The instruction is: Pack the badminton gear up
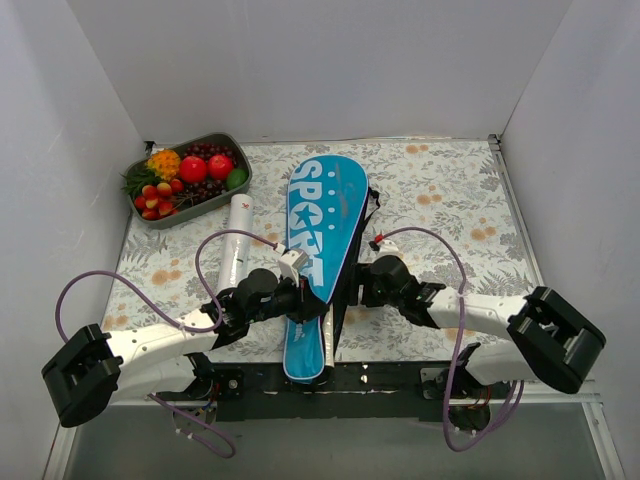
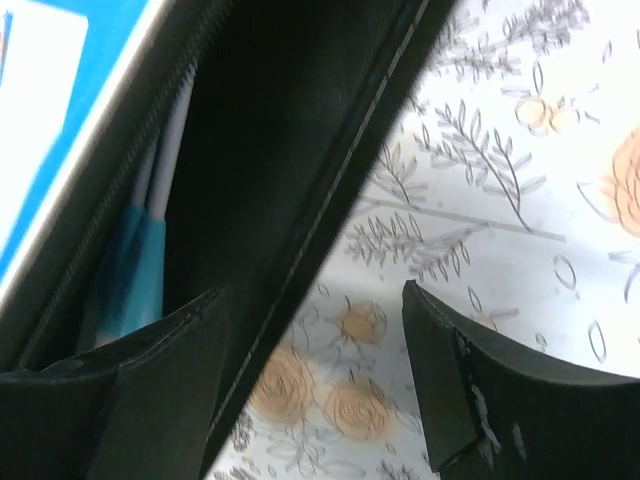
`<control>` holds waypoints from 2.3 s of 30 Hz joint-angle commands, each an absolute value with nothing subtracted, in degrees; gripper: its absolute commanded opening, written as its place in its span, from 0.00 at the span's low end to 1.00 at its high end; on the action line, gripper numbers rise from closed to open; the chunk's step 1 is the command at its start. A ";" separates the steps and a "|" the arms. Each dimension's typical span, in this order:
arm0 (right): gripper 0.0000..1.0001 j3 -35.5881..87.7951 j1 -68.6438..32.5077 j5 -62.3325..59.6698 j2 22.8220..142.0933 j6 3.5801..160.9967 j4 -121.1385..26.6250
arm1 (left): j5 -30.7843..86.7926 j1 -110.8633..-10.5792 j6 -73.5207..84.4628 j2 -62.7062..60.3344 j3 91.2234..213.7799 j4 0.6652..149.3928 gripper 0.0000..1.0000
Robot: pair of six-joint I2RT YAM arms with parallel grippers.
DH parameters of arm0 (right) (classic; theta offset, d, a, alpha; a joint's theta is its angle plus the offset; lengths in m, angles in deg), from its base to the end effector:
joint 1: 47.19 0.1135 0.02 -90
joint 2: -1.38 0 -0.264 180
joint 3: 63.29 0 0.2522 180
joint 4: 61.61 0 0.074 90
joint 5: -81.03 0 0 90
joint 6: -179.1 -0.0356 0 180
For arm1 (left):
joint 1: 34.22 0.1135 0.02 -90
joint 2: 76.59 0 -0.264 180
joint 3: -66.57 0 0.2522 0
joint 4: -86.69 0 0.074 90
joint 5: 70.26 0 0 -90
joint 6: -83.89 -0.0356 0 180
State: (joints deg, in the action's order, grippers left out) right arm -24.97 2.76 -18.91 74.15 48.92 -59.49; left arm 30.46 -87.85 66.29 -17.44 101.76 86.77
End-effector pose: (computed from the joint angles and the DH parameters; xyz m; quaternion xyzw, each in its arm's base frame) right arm 0.1574 0.1777 0.1580 -0.0370 0.8900 0.2624 0.3711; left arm 0.1220 -0.1768 0.1936 -0.0858 0.8316 -0.5195 0.1767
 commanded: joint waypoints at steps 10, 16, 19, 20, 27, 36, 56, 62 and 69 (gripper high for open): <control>0.71 -19.56 1.94 -18.47 91.01 44.28 -67.71 | 34.15 -88.01 65.70 -19.38 102.39 90.85 0.00; 0.48 -18.86 1.50 -17.32 95.67 42.26 -68.07 | 35.12 -88.10 65.96 -19.02 101.96 91.56 0.00; 0.31 -18.94 1.41 -17.41 97.08 41.73 -67.72 | 35.30 -88.10 66.05 -19.46 101.69 91.56 0.00; 0.27 -19.21 1.41 -17.32 97.35 41.64 -67.89 | 35.39 -88.01 66.05 -19.55 101.60 91.56 0.00; 0.01 -19.03 1.23 -17.32 99.46 41.90 -68.33 | 35.56 -87.92 65.79 -20.34 102.04 90.51 0.00; 0.01 -18.95 1.23 -27.06 85.51 49.10 -53.67 | 33.72 -87.84 65.43 -23.76 104.85 86.81 0.00; 0.01 4.27 1.50 -34.37 55.43 67.48 -13.92 | 22.41 -87.31 70.62 -22.81 123.65 71.54 0.00; 0.01 2.51 2.55 -32.45 54.91 66.60 -15.93 | 16.77 -87.05 67.54 -19.20 129.46 61.96 0.00; 0.01 -1.97 2.37 -29.55 59.12 64.06 -20.50 | 16.14 -86.69 63.86 -14.20 127.09 60.97 0.00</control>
